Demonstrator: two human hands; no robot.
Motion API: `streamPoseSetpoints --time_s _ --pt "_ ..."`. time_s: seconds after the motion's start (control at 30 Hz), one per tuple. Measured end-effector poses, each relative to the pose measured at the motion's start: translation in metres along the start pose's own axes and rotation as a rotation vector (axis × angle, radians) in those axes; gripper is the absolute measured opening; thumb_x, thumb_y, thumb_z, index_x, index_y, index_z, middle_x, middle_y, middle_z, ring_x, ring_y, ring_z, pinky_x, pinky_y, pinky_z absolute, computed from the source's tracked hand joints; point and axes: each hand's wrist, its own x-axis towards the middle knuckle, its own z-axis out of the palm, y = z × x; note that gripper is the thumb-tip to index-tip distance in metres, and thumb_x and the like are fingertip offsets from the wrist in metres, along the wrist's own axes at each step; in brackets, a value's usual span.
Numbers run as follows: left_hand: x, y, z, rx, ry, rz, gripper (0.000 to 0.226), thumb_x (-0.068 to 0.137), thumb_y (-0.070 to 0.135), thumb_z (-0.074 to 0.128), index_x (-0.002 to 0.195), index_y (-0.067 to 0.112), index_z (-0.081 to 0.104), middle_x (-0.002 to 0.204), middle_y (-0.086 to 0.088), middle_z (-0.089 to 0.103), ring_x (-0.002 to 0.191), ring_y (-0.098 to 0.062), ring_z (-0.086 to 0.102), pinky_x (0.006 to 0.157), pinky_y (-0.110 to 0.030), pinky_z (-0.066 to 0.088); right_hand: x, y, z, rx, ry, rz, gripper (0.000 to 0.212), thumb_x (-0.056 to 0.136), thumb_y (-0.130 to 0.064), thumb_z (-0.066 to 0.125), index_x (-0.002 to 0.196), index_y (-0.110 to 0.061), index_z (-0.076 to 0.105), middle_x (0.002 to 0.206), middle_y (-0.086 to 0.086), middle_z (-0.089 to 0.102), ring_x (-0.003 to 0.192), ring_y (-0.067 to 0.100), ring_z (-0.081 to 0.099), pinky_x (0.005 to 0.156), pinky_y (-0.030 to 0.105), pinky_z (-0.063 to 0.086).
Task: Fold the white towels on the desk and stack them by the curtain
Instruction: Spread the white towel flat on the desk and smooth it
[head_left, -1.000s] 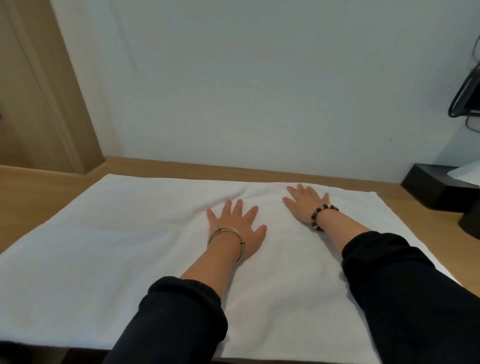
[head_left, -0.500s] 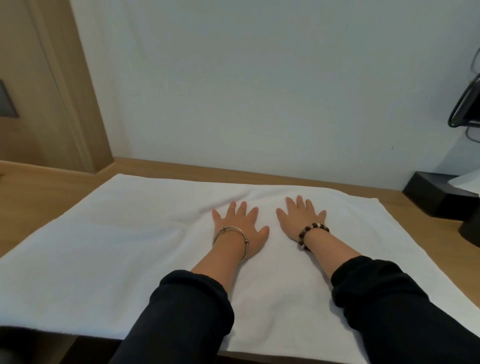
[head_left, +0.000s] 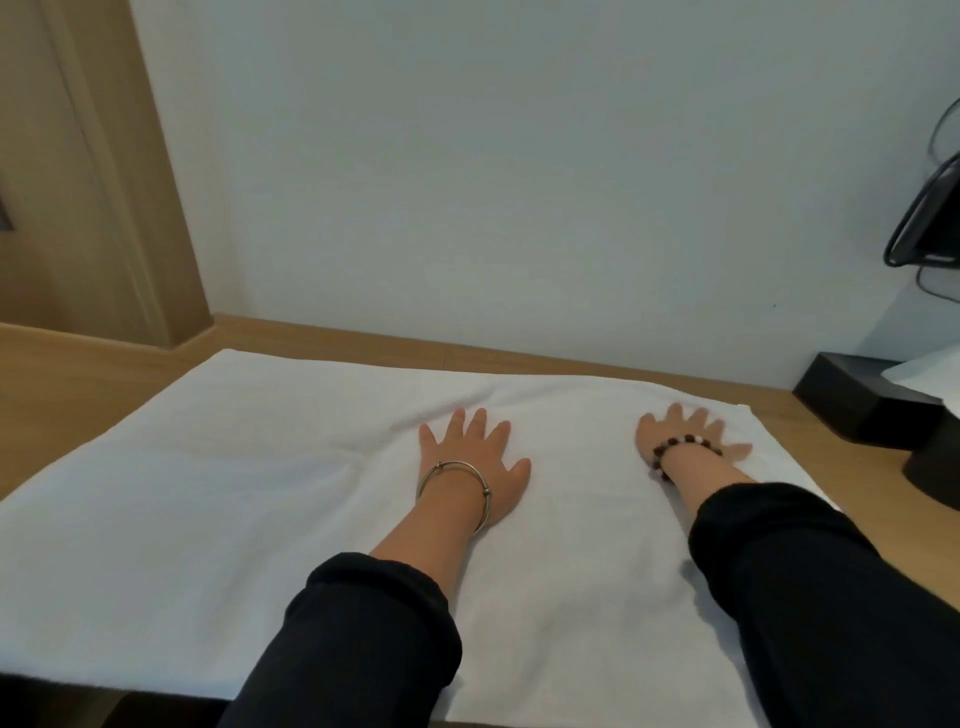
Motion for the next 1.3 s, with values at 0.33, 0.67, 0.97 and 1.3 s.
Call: streamPoseSetpoints --time_s 0.33,0.67,0.97,1.3 --pt "0.002 0.001 0.000 0.015 -0.012 -0.001 0.066 0.092 0.060 0.013 0.151 0.033 0.001 0.160 0.004 -0.006 0.147 -0.022 -0.009 0.113 -0.056 -0.004 0.000 -0.033 0.011 -0.029 0.021 -0.233 0.056 0.099 -0.044 0.015 0.152 -0.031 0.005 0.161 -0.001 -0.004 0.147 0.025 0.000 0.113 0.059 0.002" --pt "0.003 -0.020 -0.019 -0.093 -0.032 0.027 0.050 0.095 0.036 0.038 0.144 0.030 0.032 0.159 -0.001 0.009 0.147 -0.025 -0.002 0.116 -0.050 0.006 -0.063 -0.064 0.021 -0.065 -0.014 -0.553 0.055 0.097 -0.052 0.016 0.149 -0.035 0.015 0.160 -0.005 0.005 0.146 0.025 0.006 0.108 0.065 0.011" --pt "-0.051 -0.114 -0.021 0.163 -0.138 -0.076 0.057 0.097 0.055 0.014 0.149 0.042 -0.005 0.160 0.006 -0.012 0.146 -0.022 -0.014 0.113 -0.058 -0.001 -0.055 -0.039 0.011 -0.097 -0.060 -0.328 0.060 0.097 -0.053 0.009 0.152 -0.033 -0.004 0.160 -0.004 -0.013 0.147 0.023 -0.008 0.113 0.060 0.000" --pt "-0.047 -0.076 -0.029 0.018 -0.209 -0.044 0.059 0.097 0.050 0.027 0.150 0.030 0.013 0.159 0.001 0.008 0.145 -0.029 0.009 0.114 -0.057 0.014 -0.120 -0.135 0.011 0.040 -0.032 -0.613 0.056 0.098 -0.042 0.020 0.150 -0.020 0.017 0.158 0.003 0.013 0.144 0.025 0.013 0.112 0.055 0.015"
